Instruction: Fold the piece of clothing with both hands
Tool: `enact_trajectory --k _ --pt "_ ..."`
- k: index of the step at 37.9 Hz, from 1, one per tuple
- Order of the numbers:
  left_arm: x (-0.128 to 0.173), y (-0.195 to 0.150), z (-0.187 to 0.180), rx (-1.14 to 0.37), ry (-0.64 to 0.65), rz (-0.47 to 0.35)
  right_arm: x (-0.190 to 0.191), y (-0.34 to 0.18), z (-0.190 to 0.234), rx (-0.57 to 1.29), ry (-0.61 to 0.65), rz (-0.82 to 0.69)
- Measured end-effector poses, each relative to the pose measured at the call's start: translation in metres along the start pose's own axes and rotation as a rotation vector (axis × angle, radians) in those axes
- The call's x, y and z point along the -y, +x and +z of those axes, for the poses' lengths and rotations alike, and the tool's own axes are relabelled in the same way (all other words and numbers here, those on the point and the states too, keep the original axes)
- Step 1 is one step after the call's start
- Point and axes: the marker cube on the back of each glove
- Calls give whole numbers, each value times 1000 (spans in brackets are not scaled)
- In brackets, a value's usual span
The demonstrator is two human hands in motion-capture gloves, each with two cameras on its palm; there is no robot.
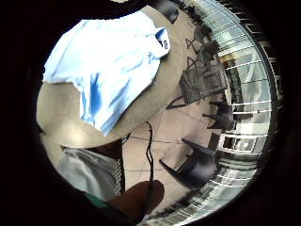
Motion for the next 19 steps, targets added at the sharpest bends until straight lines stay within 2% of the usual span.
enact_trajectory --k 13,19 --pt "-5 -4 0 9 12 -13 -4 8 -2 -26 26 11" --pt "4 -17 23 39 91 -45 -3 17 23 -34 -1 43"
